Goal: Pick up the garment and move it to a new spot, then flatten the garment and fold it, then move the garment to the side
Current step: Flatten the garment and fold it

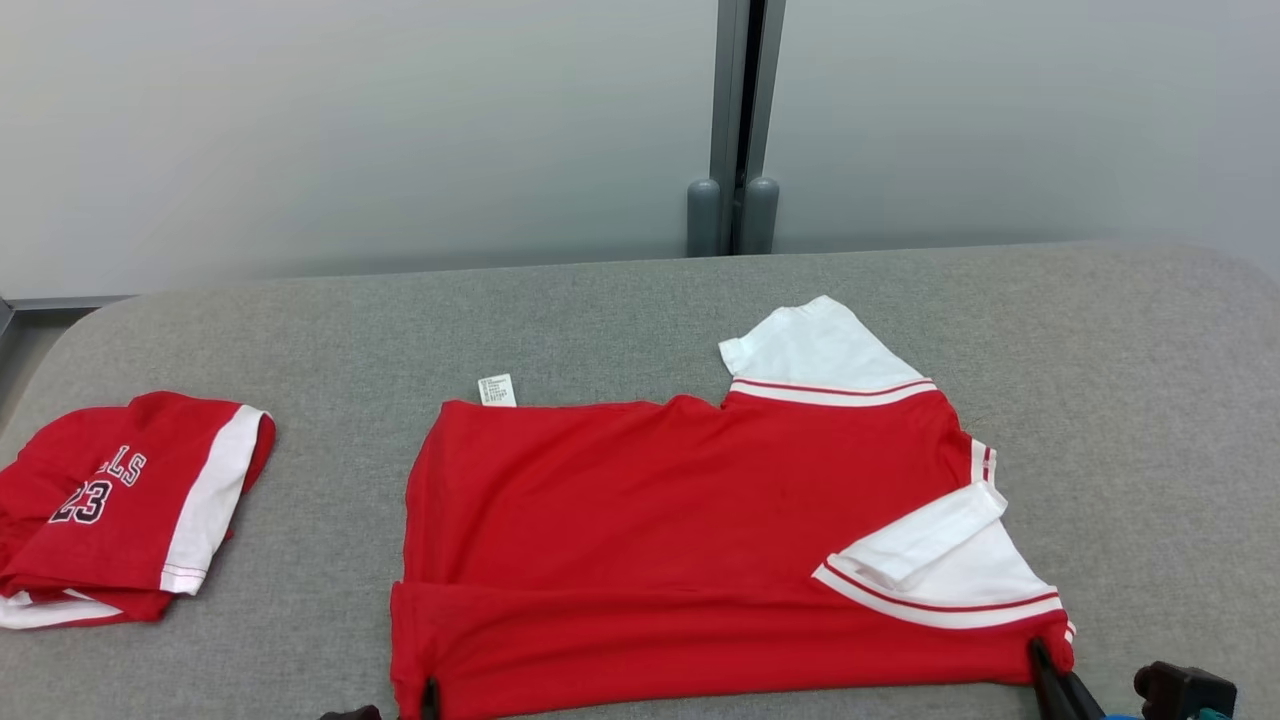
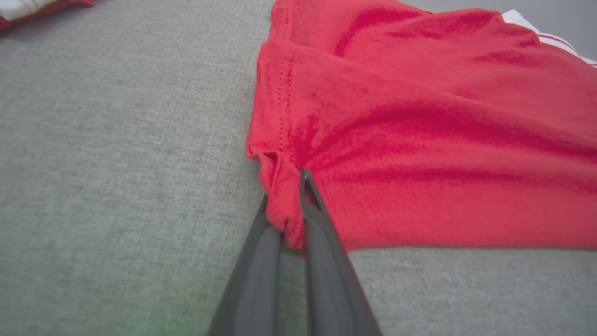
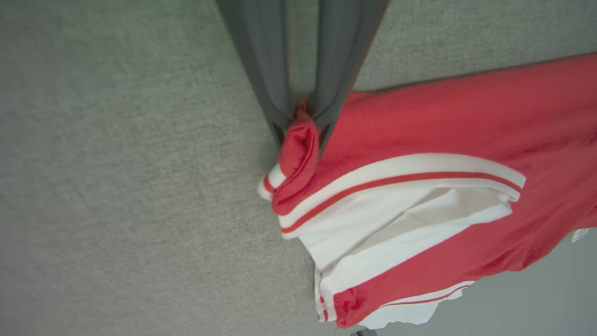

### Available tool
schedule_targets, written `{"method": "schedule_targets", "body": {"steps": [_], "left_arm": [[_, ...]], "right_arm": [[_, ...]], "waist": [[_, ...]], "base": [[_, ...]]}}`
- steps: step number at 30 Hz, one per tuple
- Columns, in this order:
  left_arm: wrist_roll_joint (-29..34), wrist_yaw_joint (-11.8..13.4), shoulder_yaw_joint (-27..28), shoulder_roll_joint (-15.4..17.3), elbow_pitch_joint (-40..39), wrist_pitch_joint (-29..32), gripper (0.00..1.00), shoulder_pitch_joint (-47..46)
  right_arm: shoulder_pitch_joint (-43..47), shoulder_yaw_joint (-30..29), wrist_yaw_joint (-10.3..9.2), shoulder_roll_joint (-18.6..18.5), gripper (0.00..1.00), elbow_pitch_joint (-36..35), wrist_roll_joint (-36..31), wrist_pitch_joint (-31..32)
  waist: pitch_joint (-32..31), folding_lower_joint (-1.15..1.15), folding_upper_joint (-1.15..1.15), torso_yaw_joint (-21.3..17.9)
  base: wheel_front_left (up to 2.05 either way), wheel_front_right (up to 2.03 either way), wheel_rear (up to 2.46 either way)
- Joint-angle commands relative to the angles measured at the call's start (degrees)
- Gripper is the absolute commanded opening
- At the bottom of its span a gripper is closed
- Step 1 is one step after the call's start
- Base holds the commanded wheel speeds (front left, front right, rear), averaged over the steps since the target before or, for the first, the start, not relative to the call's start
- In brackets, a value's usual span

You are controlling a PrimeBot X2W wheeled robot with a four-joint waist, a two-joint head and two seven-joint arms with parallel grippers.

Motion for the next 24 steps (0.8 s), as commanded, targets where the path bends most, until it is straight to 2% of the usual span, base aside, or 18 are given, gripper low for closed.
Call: {"method": "schedule_targets", "body": {"steps": [1, 2, 3, 4, 11, 15, 21, 24], "left_arm": [[0.47, 0.25, 0.2, 0.34, 0.17, 0.5, 0.3, 1.92], [0.84, 0.56, 0.51, 0.34, -0.54, 0.47, 0.88, 2.48], [1.0, 0.69, 0.66, 0.35, -1.01, 0.45, 1.0, 2.84], [1.28, 1.01, 0.95, 0.34, -1.84, 0.36, 1.0, 2.89], [4.7, 3.64, 5.49, 0.27, -10.75, 0.27, 1.0, -0.59], [6.77, 2.82, 7.37, 0.87, -12.04, 0.27, 1.0, -5.84], [7.8, 0.93, 8.01, 2.23, -3.35, 0.27, 1.0, -17.17], [8.53, 0.89, 7.71, 3.15, 2.03, 0.28, 1.0, -22.05]], "right_arm": [[1.41, -0.63, -0.06, -0.72, 0.0, -0.5, 0.54, 0.0], [1.86, -1.03, -0.07, -0.65, 0.17, -0.6, 0.59, 0.0], [2.23, -1.46, -0.07, -0.6, 0.76, -0.79, 0.57, 0.0], [2.35, -1.83, -0.07, -0.67, 1.0, -1.15, 0.41, 0.0], [-0.49, -4.28, -0.03, -0.59, 1.0, -4.54, -1.97, 0.0], [-3.06, -4.04, -0.03, -0.91, 1.0, -5.64, -3.14, 0.0], [-9.0, -0.5, -0.03, -1.76, 1.0, -5.74, -4.15, 0.0], [-12.01, 1.84, -0.03, -2.22, 1.0, -5.7, -4.28, 0.0]], "waist": [[-1.3, 0.01, 0.0, -0.58], [-1.41, 0.01, 0.0, -0.51], [-1.41, 0.01, 0.0, -0.4], [-1.23, 0.01, 0.0, -0.28], [1.53, 0.01, 0.0, 0.12], [4.01, 0.01, 0.0, 0.0], [7.27, 0.01, 0.0, -1.52], [9.2, 0.01, 0.0, -2.49]], "base": [[0.0, 0.0, 0.0], [0.0, 0.0, 0.0], [0.0, 0.0, 0.0], [0.0, 0.0, 0.0], [0.0, 0.0, 0.0], [0.0, 0.0, 0.0], [0.0, 0.0, 0.0], [0.0, 0.0, 0.0]]}}
